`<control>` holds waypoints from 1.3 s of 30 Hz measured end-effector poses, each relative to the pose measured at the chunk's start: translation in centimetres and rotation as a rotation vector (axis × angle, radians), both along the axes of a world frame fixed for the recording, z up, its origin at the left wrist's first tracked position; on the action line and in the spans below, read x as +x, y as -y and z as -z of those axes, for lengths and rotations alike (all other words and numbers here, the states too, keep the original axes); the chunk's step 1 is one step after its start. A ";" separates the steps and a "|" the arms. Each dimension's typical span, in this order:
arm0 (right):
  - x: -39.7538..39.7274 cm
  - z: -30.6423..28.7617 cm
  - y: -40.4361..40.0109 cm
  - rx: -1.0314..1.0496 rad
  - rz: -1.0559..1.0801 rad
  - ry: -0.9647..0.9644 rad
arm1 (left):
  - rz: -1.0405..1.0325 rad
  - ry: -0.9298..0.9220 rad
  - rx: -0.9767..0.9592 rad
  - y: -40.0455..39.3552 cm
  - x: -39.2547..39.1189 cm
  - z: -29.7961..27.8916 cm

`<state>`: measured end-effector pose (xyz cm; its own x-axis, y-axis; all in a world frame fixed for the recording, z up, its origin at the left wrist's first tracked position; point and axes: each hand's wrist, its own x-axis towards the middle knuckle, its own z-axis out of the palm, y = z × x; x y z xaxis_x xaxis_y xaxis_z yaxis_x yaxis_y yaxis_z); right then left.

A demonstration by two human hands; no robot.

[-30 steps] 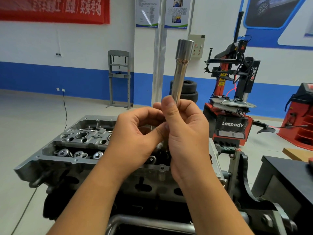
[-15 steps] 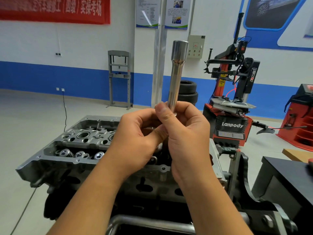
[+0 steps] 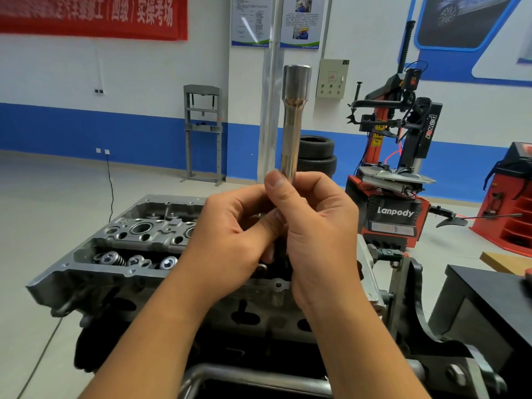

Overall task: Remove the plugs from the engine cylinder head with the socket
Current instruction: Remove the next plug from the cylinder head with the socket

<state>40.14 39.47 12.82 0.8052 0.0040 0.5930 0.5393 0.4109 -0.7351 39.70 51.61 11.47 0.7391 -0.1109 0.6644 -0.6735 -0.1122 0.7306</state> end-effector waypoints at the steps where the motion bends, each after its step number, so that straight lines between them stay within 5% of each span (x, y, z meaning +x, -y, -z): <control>1: 0.1 0.0 0.0 0.002 0.002 0.001 | -0.004 0.003 0.004 0.0 0.0 0.0; 9: 0.3 0.2 -0.2 0.022 0.082 0.024 | -0.173 0.044 -0.064 0.6 0.4 0.3; 16: 0.0 0.1 -0.1 0.029 0.013 -0.014 | 0.029 -0.020 -0.024 0.0 0.2 -0.1; 24: 0.6 0.2 -0.3 0.022 0.106 0.013 | -0.168 0.017 -0.103 0.3 0.7 0.2; 30: 0.3 0.2 -0.2 -0.016 0.074 0.005 | 0.039 -0.046 -0.103 0.0 0.2 0.0; 39: 0.8 0.1 -0.4 0.035 0.117 0.005 | -0.092 0.017 -0.119 0.4 0.2 0.0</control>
